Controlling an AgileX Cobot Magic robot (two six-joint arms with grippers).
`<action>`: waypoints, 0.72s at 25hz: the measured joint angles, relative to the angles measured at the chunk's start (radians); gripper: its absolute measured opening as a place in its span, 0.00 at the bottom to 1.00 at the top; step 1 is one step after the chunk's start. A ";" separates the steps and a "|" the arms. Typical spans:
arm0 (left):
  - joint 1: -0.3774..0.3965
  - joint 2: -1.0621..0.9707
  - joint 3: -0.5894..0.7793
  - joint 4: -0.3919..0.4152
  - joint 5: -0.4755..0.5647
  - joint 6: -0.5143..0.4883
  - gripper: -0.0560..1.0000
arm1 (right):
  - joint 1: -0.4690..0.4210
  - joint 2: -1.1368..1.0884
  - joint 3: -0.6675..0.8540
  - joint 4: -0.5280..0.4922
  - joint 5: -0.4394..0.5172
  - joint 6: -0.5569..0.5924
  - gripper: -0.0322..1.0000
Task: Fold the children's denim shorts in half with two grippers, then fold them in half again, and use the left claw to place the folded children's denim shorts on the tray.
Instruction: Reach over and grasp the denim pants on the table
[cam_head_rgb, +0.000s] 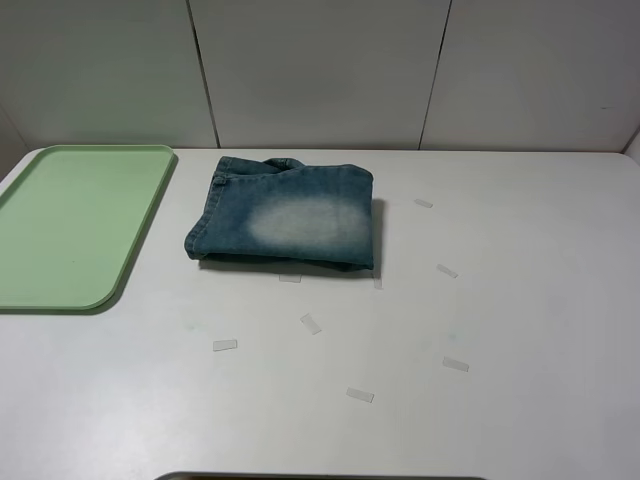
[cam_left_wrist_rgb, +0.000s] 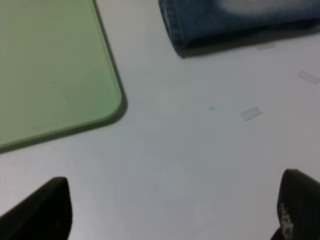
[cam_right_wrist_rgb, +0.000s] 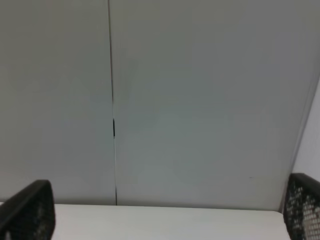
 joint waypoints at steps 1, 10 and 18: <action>0.000 0.000 0.000 0.000 0.000 0.000 0.82 | 0.000 -0.028 0.008 0.000 0.010 0.000 0.70; 0.000 0.000 0.000 0.000 0.000 0.000 0.82 | 0.000 -0.235 0.019 -0.003 0.163 0.000 0.70; 0.000 0.000 0.000 0.000 0.000 0.000 0.82 | 0.000 -0.237 0.041 -0.036 0.381 0.000 0.70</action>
